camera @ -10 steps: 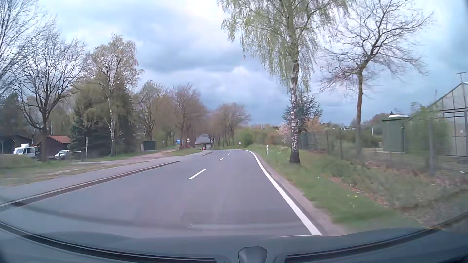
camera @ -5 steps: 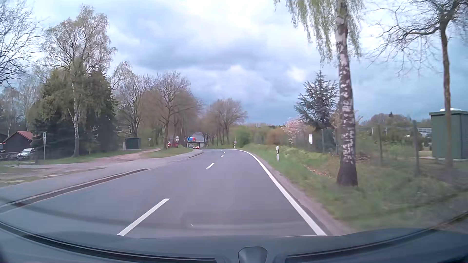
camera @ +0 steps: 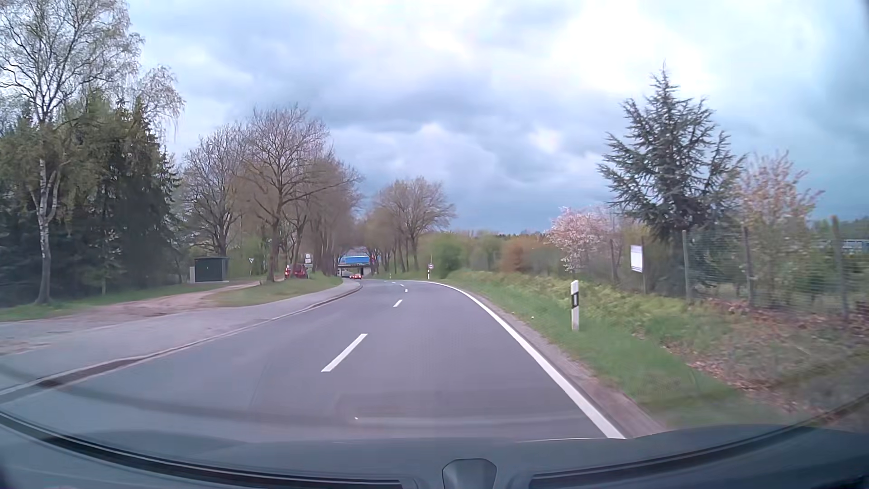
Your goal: Follow the waypoints while adhering to traffic rules and regulations
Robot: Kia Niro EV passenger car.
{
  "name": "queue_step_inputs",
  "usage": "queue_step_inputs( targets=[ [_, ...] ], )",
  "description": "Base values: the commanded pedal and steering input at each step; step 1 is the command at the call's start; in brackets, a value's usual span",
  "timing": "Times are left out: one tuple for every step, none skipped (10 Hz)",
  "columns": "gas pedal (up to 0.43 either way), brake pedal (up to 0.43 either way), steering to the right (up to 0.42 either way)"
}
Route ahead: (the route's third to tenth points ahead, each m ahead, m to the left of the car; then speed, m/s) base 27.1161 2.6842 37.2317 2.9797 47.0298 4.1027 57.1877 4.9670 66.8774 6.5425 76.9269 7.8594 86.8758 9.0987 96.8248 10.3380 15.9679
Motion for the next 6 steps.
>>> queue_step_inputs(
  targets=[
    [0.028, 0.0, 0.006],
    [0.028, 0.0, 0.006],
    [0.028, 0.0, 0.005],
    [0.028, 0.0, 0.005],
    [0.028, 0.0, 0.003],
    [0.028, 0.0, -0.001]
  ],
)
